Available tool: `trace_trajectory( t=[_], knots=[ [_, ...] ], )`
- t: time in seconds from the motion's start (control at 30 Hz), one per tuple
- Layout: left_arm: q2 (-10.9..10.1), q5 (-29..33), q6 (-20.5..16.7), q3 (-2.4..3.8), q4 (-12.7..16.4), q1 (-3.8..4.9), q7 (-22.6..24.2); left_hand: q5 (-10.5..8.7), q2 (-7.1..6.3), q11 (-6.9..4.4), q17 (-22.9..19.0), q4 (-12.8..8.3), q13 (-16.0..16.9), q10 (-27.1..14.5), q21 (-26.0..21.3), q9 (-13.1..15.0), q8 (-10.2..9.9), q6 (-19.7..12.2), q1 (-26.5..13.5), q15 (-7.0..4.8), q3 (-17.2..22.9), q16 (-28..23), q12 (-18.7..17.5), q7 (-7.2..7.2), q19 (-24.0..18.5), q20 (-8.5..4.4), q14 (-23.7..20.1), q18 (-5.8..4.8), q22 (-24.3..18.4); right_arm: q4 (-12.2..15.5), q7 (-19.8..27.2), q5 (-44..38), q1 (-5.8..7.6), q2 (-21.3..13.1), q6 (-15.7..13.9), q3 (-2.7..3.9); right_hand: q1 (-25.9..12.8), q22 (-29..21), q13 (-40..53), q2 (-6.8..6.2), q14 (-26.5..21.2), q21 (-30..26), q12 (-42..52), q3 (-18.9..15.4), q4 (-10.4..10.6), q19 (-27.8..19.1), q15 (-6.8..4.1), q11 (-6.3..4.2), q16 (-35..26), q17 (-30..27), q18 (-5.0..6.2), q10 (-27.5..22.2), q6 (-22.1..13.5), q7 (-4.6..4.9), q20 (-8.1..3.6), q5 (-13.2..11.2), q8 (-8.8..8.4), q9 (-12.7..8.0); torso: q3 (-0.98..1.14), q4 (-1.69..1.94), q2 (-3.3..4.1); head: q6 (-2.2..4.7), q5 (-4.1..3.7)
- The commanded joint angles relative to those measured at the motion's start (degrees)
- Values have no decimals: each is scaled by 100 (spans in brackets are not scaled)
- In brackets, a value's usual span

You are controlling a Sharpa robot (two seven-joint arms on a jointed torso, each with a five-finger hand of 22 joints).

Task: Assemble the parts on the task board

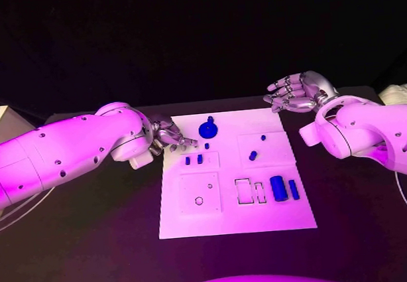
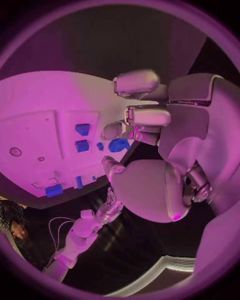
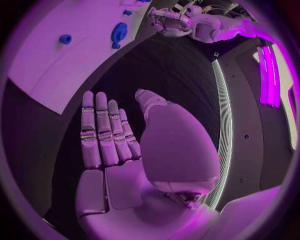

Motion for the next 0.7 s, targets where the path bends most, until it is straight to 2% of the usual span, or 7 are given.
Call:
trace_trajectory(
  t=[0.03,0.17,0.2,0.3,0.33,0.47,0.7],
  knots=[
    [-21,395,-431,9,28,-1,582,-2,35,68,983,-1,-208,-258,-127,-50,-92,-203,154,90,-82,-113,-119,82,-165,47,396,102,-201,6,69,-15,-4,-2,78,1,-24,-9,-7,44,10,12,22,9,-19,27,2,23,-20,-7,32,-12,-33,260,18,24,9,-5,1,-3,2,10,-8],
    [-49,96,-574,10,70,-12,981,37,76,257,533,-131,-401,-838,-458,-247,-265,-606,1065,260,83,-402,-245,298,-563,183,157,214,-715,10,68,-14,-4,-8,77,1,-24,-9,-7,44,10,12,22,9,-19,27,2,23,-20,-7,32,-12,-33,260,18,24,9,-5,4,2,4,29,-24],
    [-54,-45,-660,8,86,-22,1155,42,58,326,142,-228,-470,-1155,-935,-348,-345,-757,1445,324,268,-682,-380,363,-1137,244,-106,363,-1453,11,68,-14,-4,-10,76,1,-24,-9,-7,44,10,12,22,9,-19,27,2,23,-20,-7,32,-12,-33,260,18,24,9,-5,4,4,4,36,-31],
    [-43,-454,-1062,-28,126,-70,1834,34,-19,413,-1052,-368,-614,-1646,-1787,-510,-421,-847,1890,432,564,-1615,-610,462,-2135,336,-1052,586,-2615,13,68,-13,-4,-13,77,1,-24,-9,-7,44,10,12,22,9,-19,27,2,23,-20,-7,32,-12,-33,260,18,24,9,-5,0,14,-3,55,-53],
    [-36,-544,-1185,-40,134,-86,2023,32,-81,508,-1774,-403,-783,-1940,-2142,-619,-512,-980,2016,515,707,-2245,-872,530,-2526,408,-1764,622,-2965,12,68,-13,-4,-13,78,1,-33,-22,-18,47,11,13,29,7,-15,29,3,24,-22,-7,32,-14,-35,261,19,24,13,-8,-2,12,-2,65,-51],
    [25,-1011,-1685,-116,142,-171,2747,27,-180,640,-2434,-624,-1322,-2240,-2184,-900,-601,-1142,2302,629,1051,-2671,-1503,612,-2603,539,-2375,649,-2943,10,69,-13,-4,-10,79,1,-33,-22,-18,47,11,13,29,7,-15,29,3,24,-22,-7,32,-14,-35,261,19,24,13,-8,-1,11,2,103,-60],
    [234,-1915,-2036,-238,-35,-282,3182,-13,-371,727,-2771,-786,-1726,-2379,-2065,-1216,-678,-1267,2143,693,1202,-2744,-1884,520,-2646,596,-2508,650,-2820,4,74,-13,-5,0,90,2,-33,-22,-18,47,11,13,29,7,-15,29,3,24,-22,-7,32,-14,-35,261,19,24,13,-8,-3,0,-4,155,-58]
  ],
)
